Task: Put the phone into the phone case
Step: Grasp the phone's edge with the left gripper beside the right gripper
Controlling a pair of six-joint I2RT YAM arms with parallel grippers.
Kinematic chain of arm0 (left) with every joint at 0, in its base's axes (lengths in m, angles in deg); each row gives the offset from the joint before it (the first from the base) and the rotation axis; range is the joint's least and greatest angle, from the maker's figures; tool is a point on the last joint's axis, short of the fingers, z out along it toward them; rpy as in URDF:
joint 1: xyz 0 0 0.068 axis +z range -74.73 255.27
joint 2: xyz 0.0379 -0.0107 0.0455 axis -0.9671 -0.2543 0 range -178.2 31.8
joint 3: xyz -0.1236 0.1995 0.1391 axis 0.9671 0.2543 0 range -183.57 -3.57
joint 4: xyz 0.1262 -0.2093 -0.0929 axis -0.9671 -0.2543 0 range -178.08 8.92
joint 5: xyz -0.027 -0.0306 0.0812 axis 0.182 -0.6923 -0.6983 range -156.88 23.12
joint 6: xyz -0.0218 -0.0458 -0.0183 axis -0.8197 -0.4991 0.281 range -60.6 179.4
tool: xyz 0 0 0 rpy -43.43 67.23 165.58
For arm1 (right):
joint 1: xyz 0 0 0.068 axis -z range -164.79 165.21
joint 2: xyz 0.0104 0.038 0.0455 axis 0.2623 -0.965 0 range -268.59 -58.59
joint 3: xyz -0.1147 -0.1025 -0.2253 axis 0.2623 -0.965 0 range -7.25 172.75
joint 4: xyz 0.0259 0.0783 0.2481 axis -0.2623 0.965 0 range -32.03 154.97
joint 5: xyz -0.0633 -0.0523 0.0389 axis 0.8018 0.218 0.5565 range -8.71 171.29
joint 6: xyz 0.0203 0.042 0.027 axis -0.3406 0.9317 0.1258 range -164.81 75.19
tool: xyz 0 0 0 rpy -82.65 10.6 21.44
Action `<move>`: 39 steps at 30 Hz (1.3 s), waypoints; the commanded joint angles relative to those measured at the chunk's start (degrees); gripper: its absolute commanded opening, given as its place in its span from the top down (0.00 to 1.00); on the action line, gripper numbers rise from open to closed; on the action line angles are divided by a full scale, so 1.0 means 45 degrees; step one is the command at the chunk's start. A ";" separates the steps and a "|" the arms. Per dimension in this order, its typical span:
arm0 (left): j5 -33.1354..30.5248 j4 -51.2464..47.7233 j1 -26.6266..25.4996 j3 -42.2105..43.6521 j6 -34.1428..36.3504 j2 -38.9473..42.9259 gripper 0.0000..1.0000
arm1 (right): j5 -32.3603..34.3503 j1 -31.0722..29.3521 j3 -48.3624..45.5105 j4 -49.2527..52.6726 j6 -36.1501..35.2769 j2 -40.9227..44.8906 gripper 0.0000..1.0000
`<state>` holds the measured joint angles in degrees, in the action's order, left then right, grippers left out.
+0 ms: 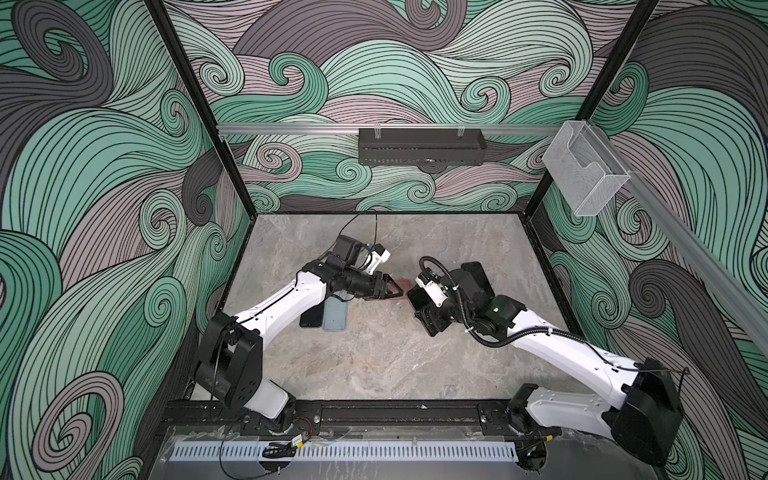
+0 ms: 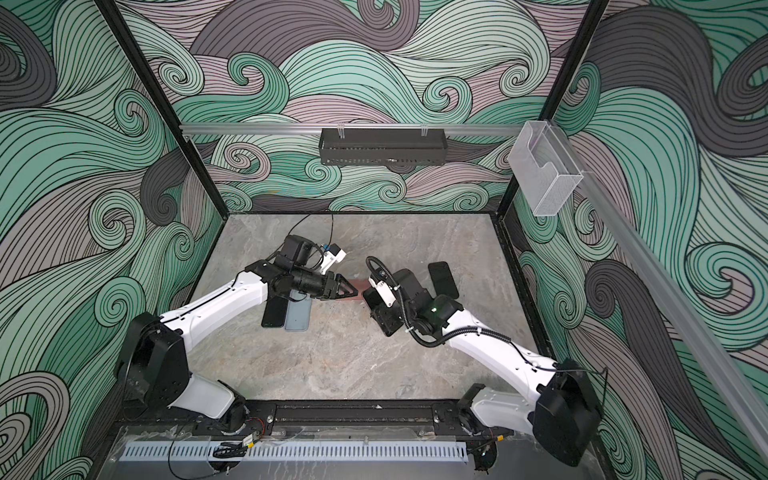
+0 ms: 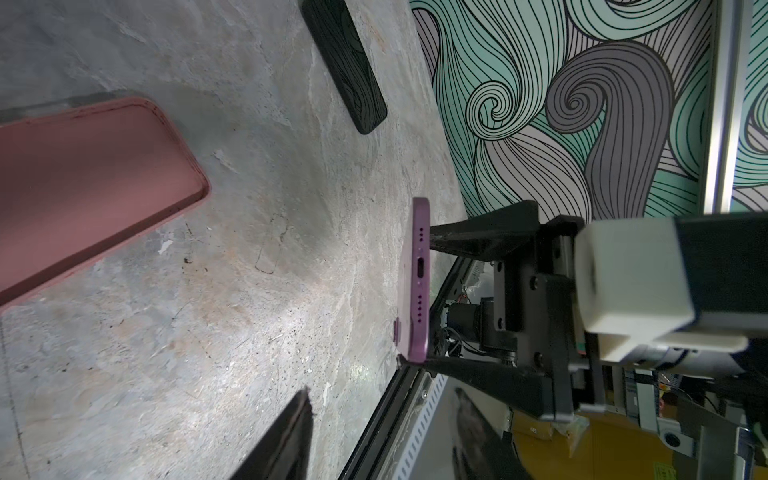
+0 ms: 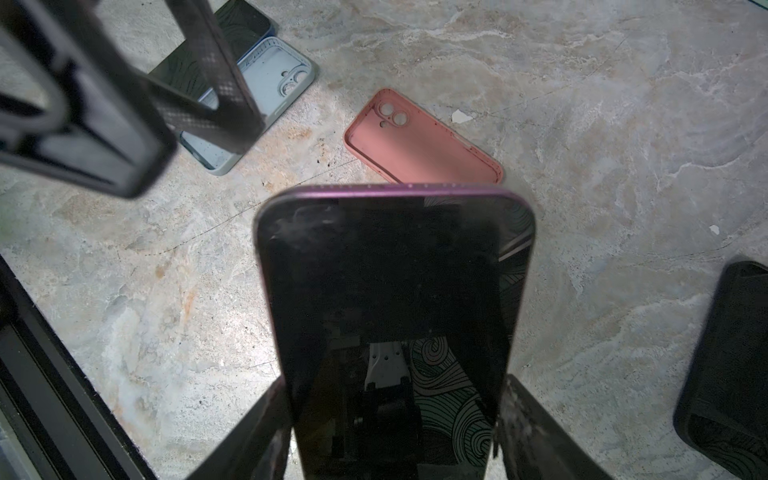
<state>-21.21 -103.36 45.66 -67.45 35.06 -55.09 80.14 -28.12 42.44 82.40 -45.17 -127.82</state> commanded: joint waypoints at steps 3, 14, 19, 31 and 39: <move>0.0668 0.0002 -0.0290 -0.0724 -0.0175 -0.0317 0.45 | 0.0357 -0.0270 0.0491 -0.0300 -0.0467 0.0128 0.47; 0.0757 -0.0025 -0.0916 -0.1330 -0.0424 -0.1212 0.55 | 0.0685 -0.0566 0.0715 -0.0190 -0.0682 0.0109 0.47; 0.0651 0.0003 -0.0960 -0.1536 -0.0651 -0.1487 0.70 | 0.0743 -0.0639 0.0734 -0.0170 -0.0721 0.0137 0.47; 0.0256 -0.1406 -0.0934 -0.2406 0.0199 -0.1494 1.00 | -0.0056 -0.0645 0.0754 -0.0001 -0.0471 0.0413 0.20; 0.0921 -0.4450 -0.0561 -0.3631 0.3717 -0.1383 1.00 | -0.3891 0.0506 0.1418 0.1380 -0.0315 0.1415 0.15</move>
<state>-19.22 -116.63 42.06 -80.67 43.46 -61.54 72.56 -27.88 45.78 85.96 -46.67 -123.64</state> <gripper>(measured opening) 0.092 0.855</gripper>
